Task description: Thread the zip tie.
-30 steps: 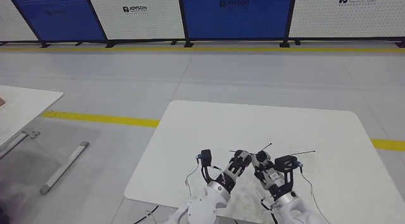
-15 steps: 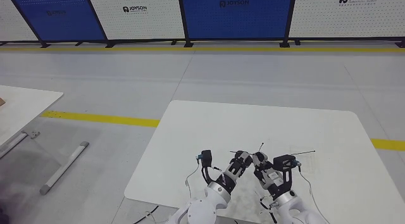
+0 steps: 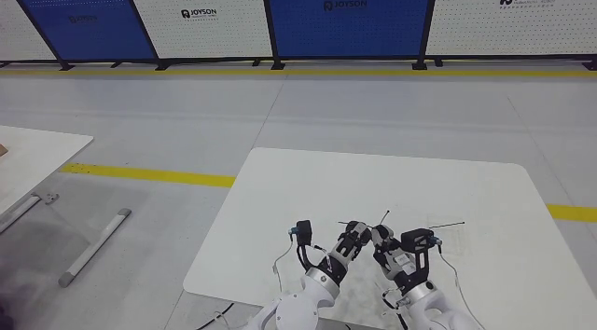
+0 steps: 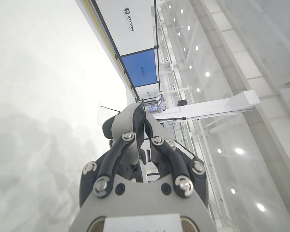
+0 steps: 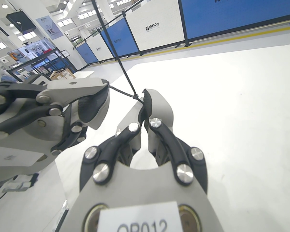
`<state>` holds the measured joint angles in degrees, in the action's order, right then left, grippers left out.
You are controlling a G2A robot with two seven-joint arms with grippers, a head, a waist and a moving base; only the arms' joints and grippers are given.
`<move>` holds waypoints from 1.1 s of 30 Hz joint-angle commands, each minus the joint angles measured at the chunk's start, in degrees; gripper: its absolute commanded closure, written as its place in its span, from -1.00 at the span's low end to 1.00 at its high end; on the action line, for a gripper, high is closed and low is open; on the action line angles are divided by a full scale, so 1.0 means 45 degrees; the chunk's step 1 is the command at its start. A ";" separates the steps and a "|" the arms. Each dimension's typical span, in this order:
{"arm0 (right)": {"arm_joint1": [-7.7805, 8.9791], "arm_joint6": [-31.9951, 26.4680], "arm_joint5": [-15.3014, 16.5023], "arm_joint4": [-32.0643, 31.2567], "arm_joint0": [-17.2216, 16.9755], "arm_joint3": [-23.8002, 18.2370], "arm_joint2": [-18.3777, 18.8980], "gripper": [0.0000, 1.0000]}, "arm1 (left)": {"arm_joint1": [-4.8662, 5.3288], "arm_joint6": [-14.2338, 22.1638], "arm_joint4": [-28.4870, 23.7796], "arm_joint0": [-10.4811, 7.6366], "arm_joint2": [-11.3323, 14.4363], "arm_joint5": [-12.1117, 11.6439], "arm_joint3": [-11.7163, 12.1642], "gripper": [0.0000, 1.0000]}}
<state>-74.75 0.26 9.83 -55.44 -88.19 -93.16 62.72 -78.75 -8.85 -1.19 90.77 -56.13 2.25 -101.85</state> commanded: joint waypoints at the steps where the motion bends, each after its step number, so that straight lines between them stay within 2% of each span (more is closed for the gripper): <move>1: 0.0001 -0.0008 0.0000 -0.0009 -0.0006 -0.0004 0.0002 1.00 | 0.0001 -0.0001 -0.0006 -0.0005 -0.0006 -0.0009 -0.0017 1.00; 16: 0.0005 -0.0221 0.0024 -0.0116 0.0027 -0.0011 -0.0039 1.00 | 0.0029 0.0024 -0.0078 0.0083 -0.0094 -0.0422 -0.0219 1.00; 33: -0.0020 -0.0370 -0.0003 -0.0142 0.0185 0.0335 -0.0136 1.00 | 0.0087 -0.0006 -0.0331 0.0465 -0.0297 -0.1005 -0.0693 1.00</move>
<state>-74.83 -1.35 9.77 -56.13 -87.41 -91.74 62.14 -78.38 -8.87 -2.72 92.78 -57.45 -2.19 -104.88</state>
